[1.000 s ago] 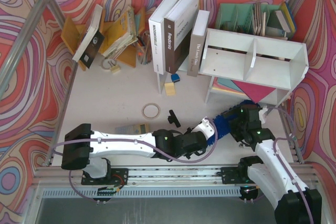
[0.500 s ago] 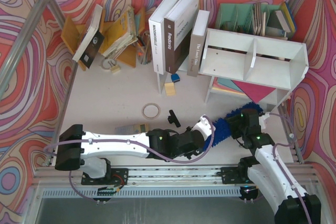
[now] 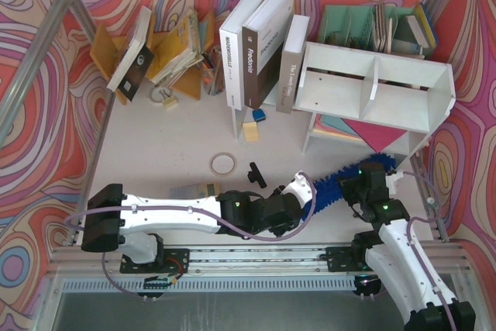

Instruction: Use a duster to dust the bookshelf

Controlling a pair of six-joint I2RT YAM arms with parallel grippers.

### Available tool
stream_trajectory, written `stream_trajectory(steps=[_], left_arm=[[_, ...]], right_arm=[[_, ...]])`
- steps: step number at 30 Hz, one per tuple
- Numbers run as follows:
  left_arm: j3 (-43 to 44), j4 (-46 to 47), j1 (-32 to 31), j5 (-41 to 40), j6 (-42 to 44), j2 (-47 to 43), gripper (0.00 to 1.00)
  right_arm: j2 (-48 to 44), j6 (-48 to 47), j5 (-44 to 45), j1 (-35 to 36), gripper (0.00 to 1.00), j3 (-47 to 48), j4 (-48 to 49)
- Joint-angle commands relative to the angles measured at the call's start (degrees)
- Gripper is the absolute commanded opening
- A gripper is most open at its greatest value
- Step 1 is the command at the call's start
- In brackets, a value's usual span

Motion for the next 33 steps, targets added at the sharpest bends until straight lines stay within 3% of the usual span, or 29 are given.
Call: stream_trajectory(steps=[1,5,8,14,20,25,29,33], left_arm=[[-1.6,-3.4,0.0,1.5,0.7,1.6,0.53],[-1.8,-3.6,0.2,2.2,1.2,2.4,0.68],[-2.6,-3.4,1.1,2.9,1.3,2.5,0.7],[-2.5,-3.8,3.7,6.3,2.4,4.0,0.51],[0.8,-5.4,4.4,6.8,4.0,7.7,0.4],[2.0,-5.3,4.7,6.1,4.2,9.2,0.2],[2.4,-4.6,4.9,6.0,3.9,9.0,0.18],[1.9,-4.1,5.1,5.8,3.7,8.6,0.08]], right_arm=[[-2.0,3.8,-0.2,0.2,0.0,2.3,-0.8],[-1.8,3.7,-0.5,0.2,0.0,3.2,-0.9],[-1.4,2.9,-0.9,0.2,0.0,3.7,-1.0],[-1.2,1.9,-2.0,0.2,0.0,4.2,-1.0],[-0.7,1.4,-3.0,0.2,0.0,4.7,-1.2],[-0.9,0.9,-3.1,0.2,0.0,5.5,-1.4],[-0.4,0.1,-4.6,0.2,0.0,5.8,-1.0],[-1.2,0.0,-3.4,0.2,0.0,6.3,-2.2]])
